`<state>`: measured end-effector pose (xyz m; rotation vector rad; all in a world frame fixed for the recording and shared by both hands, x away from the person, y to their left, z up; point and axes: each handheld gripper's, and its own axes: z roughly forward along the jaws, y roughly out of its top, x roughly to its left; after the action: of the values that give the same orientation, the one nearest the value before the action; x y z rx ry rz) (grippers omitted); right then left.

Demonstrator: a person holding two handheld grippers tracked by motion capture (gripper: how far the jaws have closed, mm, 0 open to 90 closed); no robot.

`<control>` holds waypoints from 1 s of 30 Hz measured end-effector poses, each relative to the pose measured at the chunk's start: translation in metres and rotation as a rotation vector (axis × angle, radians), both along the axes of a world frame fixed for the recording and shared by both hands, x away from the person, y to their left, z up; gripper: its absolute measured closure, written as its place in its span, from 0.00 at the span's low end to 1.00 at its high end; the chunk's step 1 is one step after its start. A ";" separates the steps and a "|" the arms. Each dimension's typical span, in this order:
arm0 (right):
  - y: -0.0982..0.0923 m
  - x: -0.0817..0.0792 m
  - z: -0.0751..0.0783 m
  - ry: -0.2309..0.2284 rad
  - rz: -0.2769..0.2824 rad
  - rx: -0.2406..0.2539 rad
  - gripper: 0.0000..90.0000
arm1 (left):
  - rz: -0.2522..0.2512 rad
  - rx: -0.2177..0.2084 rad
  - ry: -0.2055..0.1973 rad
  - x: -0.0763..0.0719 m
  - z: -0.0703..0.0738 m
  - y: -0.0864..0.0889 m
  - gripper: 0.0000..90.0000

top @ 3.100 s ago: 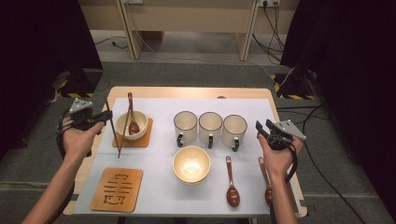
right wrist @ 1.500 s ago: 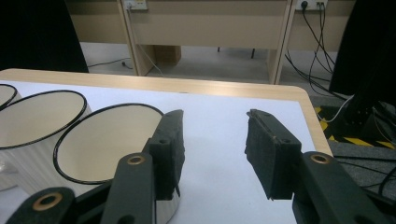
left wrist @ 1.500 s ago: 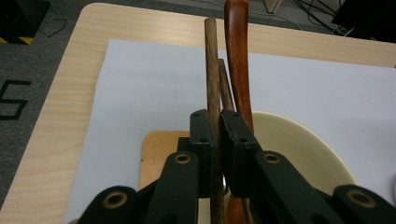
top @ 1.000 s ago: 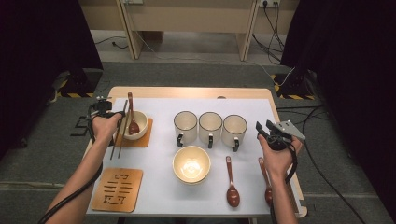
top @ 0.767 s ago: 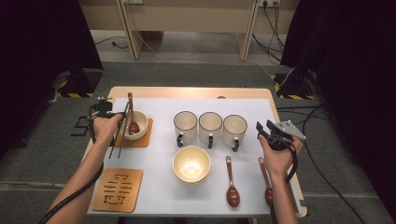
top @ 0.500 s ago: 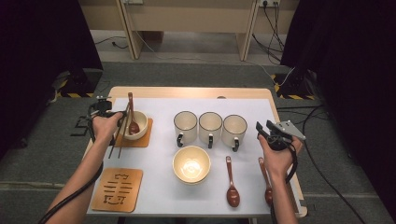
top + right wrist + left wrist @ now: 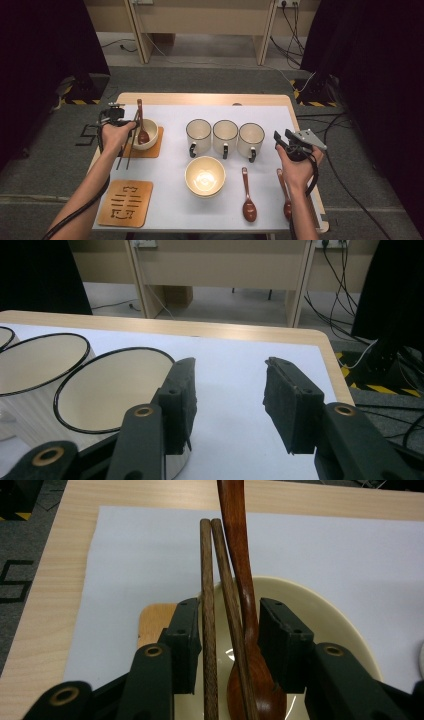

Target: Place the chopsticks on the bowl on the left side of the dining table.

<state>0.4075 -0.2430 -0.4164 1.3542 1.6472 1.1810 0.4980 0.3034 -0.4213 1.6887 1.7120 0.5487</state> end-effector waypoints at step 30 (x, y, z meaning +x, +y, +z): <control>-0.002 -0.001 0.001 -0.001 -0.003 -0.009 0.62 | 0.015 -0.016 -0.031 -0.012 0.002 0.003 0.67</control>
<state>0.4068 -0.2445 -0.4158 1.3499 1.6471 1.1717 0.4859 0.3068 -0.4197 1.6490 1.7039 0.5644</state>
